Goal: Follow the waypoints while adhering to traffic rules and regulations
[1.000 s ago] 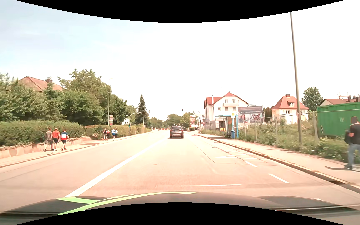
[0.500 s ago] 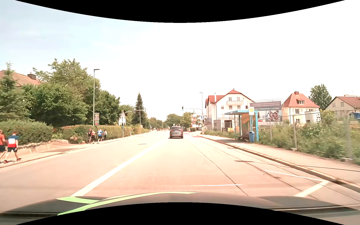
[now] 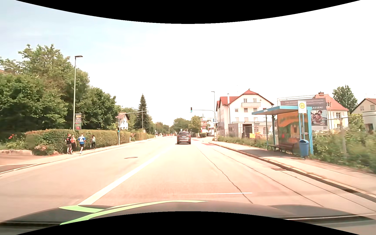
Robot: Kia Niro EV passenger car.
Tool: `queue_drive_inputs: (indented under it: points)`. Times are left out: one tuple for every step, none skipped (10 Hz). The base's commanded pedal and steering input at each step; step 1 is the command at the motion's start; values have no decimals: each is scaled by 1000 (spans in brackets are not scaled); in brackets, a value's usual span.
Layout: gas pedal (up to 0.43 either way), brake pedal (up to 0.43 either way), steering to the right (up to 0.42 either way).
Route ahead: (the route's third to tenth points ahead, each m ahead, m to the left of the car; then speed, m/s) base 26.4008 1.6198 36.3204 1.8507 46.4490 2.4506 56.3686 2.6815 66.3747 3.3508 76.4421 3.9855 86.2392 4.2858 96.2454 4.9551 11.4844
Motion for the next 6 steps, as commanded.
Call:
queue_drive_inputs:
  points:
    - [47,0,-1]
    - [47,0,-1]
    - [47,0,-1]
    - [47,0,-1]
    - [47,0,-1]
    - [47,0,-1]
